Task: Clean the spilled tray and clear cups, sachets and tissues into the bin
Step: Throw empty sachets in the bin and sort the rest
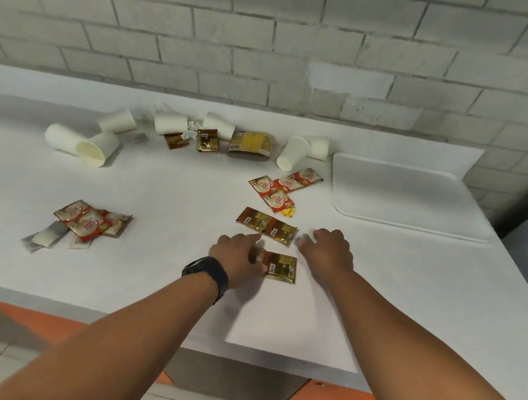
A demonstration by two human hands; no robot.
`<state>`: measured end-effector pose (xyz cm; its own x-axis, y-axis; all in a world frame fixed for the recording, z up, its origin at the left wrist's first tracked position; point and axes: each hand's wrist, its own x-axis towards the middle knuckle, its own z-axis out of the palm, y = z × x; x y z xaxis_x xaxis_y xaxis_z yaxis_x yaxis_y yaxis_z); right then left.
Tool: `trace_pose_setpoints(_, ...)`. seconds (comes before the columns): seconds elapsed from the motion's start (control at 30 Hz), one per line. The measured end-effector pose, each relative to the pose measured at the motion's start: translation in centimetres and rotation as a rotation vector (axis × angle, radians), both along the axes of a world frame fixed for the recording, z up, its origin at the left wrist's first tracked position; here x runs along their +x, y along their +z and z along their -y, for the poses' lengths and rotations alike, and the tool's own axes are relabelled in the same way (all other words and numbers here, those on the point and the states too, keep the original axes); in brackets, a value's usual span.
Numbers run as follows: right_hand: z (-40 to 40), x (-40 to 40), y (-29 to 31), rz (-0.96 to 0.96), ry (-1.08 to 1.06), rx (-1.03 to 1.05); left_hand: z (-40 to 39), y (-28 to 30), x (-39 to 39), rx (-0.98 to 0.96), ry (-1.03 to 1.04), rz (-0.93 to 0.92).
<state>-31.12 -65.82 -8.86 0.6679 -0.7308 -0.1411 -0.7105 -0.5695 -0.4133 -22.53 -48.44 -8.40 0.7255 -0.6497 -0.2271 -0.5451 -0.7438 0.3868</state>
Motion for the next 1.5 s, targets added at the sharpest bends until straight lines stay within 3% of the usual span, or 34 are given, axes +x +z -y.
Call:
trace_pose_setpoints(0.1, -0.2, -0.2, -0.1, -0.014, 0.001, -0.015, -0.5, -0.1, 0.2, 0.085, -0.030, 0.094)
trace_pose_setpoints(0.23, -1.0, -0.9, 0.1, 0.032, -0.017, 0.014, -1.3, -0.1, 0.6, 0.107, 0.008, 0.058)
trace_pose_setpoints(0.43, -3.5, -2.5, 0.1, 0.324, -0.132, 0.287, -3.1, 0.7, 0.1, -0.111, 0.101, -0.081)
trace_pose_setpoints(0.77, -8.5, -9.5, 1.1, 0.518, -0.267, 0.354, -6.0, 2.1, -5.8, -0.432, -0.006, -0.321)
trace_pose_setpoints(0.87, -9.7, -13.0, 0.4, 0.614, -0.331, 0.432, -6.0, 1.9, -8.7, -0.477, -0.058, -0.413)
trace_pose_setpoints(1.03, -10.0, -19.4, -1.7, 0.696, -0.472, 0.457, -4.5, 1.8, -14.0, -0.484, -0.195, -0.414)
trace_pose_setpoints(1.3, -8.5, -31.1, -4.1, 0.692, -0.659, 0.484, -0.7, -0.6, -22.8, -0.384, -0.353, -0.444)
trace_pose_setpoints(1.5, -6.8, -42.4, -8.7, 0.510, -0.872, 0.521, 2.5, -4.1, -30.3, -0.251, -0.399, -0.442)
